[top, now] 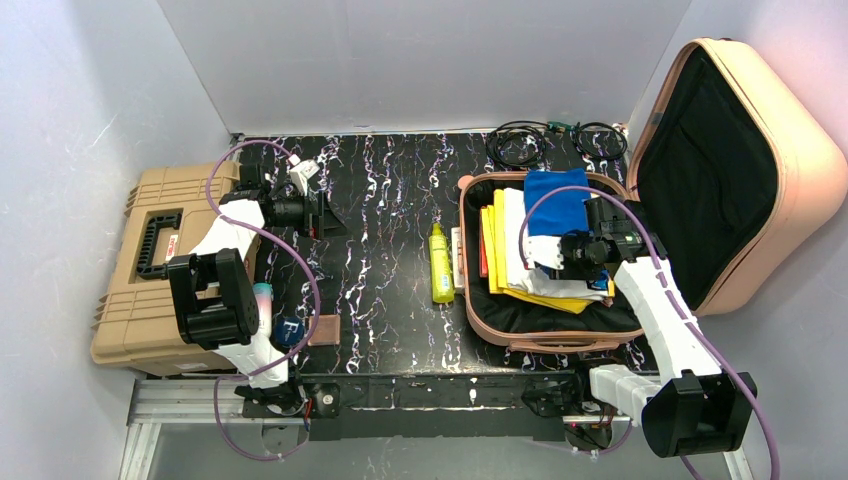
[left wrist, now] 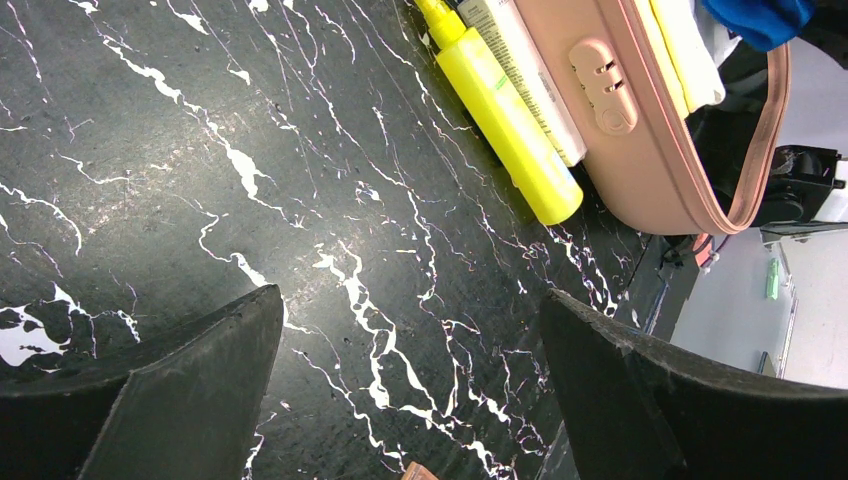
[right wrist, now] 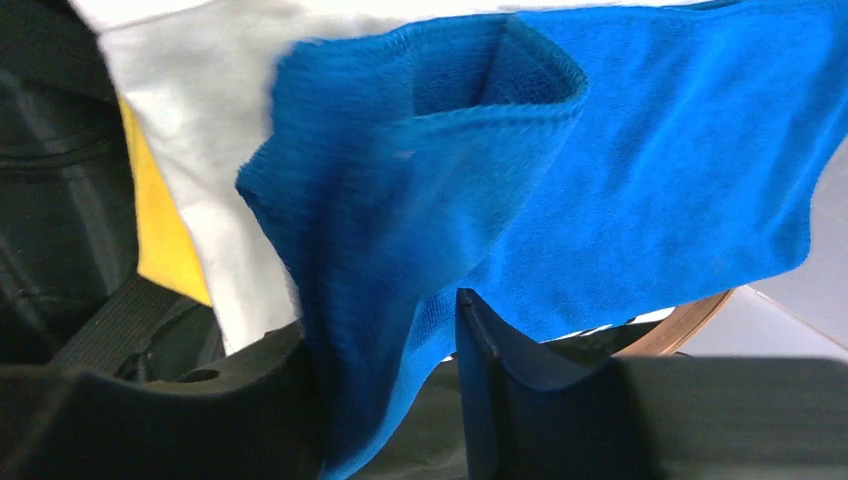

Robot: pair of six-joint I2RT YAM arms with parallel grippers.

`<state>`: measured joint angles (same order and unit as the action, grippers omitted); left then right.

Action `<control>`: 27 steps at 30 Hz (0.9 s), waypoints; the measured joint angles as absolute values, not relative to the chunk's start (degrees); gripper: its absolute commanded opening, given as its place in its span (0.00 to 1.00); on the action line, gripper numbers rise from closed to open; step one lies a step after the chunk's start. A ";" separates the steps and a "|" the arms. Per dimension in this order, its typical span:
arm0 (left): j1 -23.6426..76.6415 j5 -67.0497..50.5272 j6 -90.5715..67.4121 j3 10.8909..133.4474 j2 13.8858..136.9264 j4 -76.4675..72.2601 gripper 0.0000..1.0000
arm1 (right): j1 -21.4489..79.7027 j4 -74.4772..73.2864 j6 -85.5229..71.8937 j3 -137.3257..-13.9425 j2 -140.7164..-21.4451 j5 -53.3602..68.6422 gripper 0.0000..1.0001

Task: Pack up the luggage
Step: Place the toiletry item in the luggage.

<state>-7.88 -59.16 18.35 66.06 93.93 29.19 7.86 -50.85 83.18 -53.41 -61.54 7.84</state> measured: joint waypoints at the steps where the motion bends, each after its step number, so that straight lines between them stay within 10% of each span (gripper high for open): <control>1: -7.88 -59.18 18.35 66.06 93.93 29.19 0.98 | 7.86 -51.37 83.42 -53.41 -61.54 7.77 0.67; 12: -7.88 -59.16 18.15 66.06 93.93 29.19 0.98 | 7.86 -64.84 87.24 -62.06 -61.87 11.84 0.81; 20: -7.88 -59.16 18.26 66.06 93.93 29.19 0.98 | 7.86 -60.23 77.91 -66.89 -62.26 20.29 0.25; 27: -7.88 -59.16 18.68 66.04 93.93 29.19 0.98 | 7.86 -49.80 71.92 -57.17 -63.59 20.38 0.15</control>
<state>-7.88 -59.16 18.68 66.04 93.93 29.19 7.86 -49.80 71.92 -57.17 -63.59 20.38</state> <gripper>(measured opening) 0.983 0.162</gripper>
